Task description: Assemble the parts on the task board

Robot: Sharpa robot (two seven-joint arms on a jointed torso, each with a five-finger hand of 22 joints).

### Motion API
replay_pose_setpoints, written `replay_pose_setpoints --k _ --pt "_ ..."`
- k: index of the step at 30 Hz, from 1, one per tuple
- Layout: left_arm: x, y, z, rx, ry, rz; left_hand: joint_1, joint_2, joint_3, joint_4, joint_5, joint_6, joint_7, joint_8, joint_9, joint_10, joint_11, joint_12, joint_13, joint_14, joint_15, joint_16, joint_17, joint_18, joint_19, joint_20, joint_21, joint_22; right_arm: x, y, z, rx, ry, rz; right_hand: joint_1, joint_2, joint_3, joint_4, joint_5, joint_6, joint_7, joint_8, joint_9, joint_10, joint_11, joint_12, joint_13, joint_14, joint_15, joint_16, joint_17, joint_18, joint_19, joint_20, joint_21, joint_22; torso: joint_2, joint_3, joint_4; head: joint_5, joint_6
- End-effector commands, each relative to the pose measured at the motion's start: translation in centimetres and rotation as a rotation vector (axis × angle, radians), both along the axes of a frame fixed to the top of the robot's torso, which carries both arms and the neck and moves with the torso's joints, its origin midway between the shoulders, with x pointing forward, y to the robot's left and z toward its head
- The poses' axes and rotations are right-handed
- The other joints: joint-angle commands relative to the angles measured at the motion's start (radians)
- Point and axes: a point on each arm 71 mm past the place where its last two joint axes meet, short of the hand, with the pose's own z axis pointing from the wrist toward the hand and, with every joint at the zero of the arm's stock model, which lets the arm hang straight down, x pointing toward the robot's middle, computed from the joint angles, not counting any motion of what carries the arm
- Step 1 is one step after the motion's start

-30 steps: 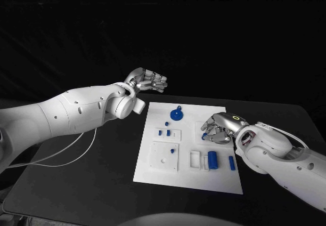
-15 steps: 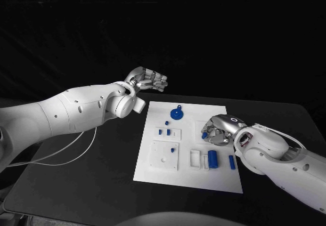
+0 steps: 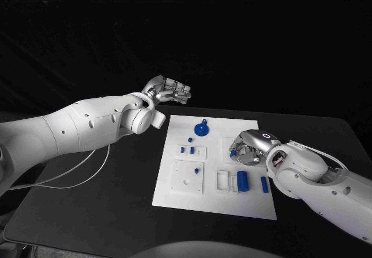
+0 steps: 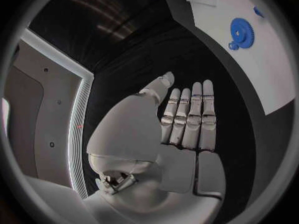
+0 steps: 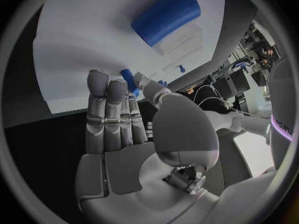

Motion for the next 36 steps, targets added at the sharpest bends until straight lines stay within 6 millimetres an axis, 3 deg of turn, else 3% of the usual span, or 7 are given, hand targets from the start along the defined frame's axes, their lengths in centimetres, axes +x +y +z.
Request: replay_pose_setpoints --k 1,4,8,13,16,25,36 --pt "0.0 -0.2 0.1 -0.009 0.002 -0.015 -0.007 -0.002 0.000 0.005 -0.004 -0.003 0.000 0.002 0.001 0.003 0.000 0.002 -0.001 -0.004 -0.004 -0.003 -0.001 0.015 0.006 0.002 -0.005 0.001 0.0 0.2 0.3 0.023 -0.038 -0.016 -0.028 -0.007 0.012 0.014 -0.003 0.011 -0.003 0.003 0.001 0.018 -0.004 0.006 0.001 0.008 -0.009 -0.004 0.000 -0.006 0.045 -0.012 0.015 0.003 0.000 0.0000 -0.0001 0.000 -0.001" --pt "0.0 -0.2 0.1 -0.009 0.003 -0.016 -0.007 -0.002 0.000 0.005 -0.004 -0.003 0.000 0.002 0.001 0.003 0.000 0.002 -0.001 -0.004 -0.004 -0.003 -0.001 0.015 0.006 0.002 -0.005 0.001 0.0 0.2 0.4 0.031 -0.045 -0.024 -0.033 -0.008 0.010 0.018 -0.003 0.024 -0.009 0.006 0.004 0.031 -0.010 0.011 0.004 0.011 -0.013 -0.005 -0.001 -0.007 0.045 -0.015 0.023 0.005 0.000 0.0001 0.0002 0.000 -0.001" --pt "0.0 -0.2 0.0 -0.009 0.005 -0.018 -0.007 -0.002 0.000 0.005 -0.004 -0.003 0.000 0.002 0.001 0.003 0.000 0.002 -0.001 -0.004 -0.004 -0.003 -0.001 0.015 0.006 0.002 -0.005 0.001 0.0 0.3 0.5 0.040 -0.049 -0.030 -0.016 0.008 0.027 0.011 -0.005 0.049 -0.014 0.006 0.009 0.046 -0.017 0.015 0.008 0.012 -0.020 -0.009 0.000 -0.012 0.045 -0.021 0.033 0.007 0.000 0.0002 0.0004 0.001 0.000" --pt "0.0 -0.2 0.0 -0.009 0.006 -0.019 -0.005 -0.002 0.001 0.006 -0.003 -0.003 0.000 0.002 0.001 0.002 0.000 0.002 -0.001 -0.004 -0.004 -0.003 -0.001 0.015 0.008 0.002 -0.010 0.002 0.0 0.2 0.5 0.056 -0.040 -0.041 -0.019 0.016 0.117 -0.024 0.038 0.067 -0.010 0.004 0.013 0.059 -0.017 0.022 0.019 0.011 -0.024 -0.011 0.004 -0.016 0.044 -0.027 0.047 0.014 -0.001 0.0000 0.0000 0.001 0.000" --pt "0.0 -0.2 0.0 -0.008 0.007 -0.018 -0.005 -0.002 0.001 0.006 -0.003 -0.003 0.000 0.002 0.001 0.002 0.000 0.002 -0.001 -0.004 -0.004 -0.003 -0.001 0.015 0.008 0.002 -0.010 0.002 -0.1 0.0 0.6 0.063 -0.030 -0.048 -0.031 0.021 0.156 -0.039 0.029 0.072 -0.012 0.005 0.016 0.063 -0.019 0.025 0.028 0.011 -0.024 -0.012 0.009 -0.016 0.043 -0.028 0.055 0.021 -0.001 -0.0001 -0.0003 0.002 0.001" --pt "0.0 -0.1 0.0 -0.007 0.008 -0.015 -0.003 -0.003 0.002 0.005 -0.002 -0.003 0.000 0.002 0.001 0.002 0.000 0.002 -0.001 -0.004 -0.004 -0.003 -0.001 0.015 0.009 0.002 -0.011 0.004 -0.4 -0.5 1.3 0.135 0.023 -0.060 -0.035 0.024 0.174 -0.047 0.017 0.077 -0.014 0.005 0.021 0.067 -0.020 0.025 0.035 0.013 -0.026 -0.014 0.013 -0.017 0.042 -0.029 0.065 0.032 -0.001 0.0000 -0.0013 0.005 0.002" --pt "0.0 0.0 0.0 -0.006 0.009 -0.012 -0.003 -0.003 0.002 0.005 -0.002 -0.003 0.000 0.002 0.001 0.002 0.000 0.002 -0.001 -0.004 -0.004 -0.003 -0.001 0.015 0.009 0.002 -0.011 0.004 -1.5 0.9 2.7 0.272 0.060 -0.023 -0.036 0.030 0.168 -0.050 0.017 0.077 -0.014 0.005 0.024 0.068 -0.020 0.024 0.037 0.014 -0.026 -0.016 0.015 -0.017 0.042 -0.029 0.063 0.034 0.000 0.0000 0.0004 0.011 0.002"
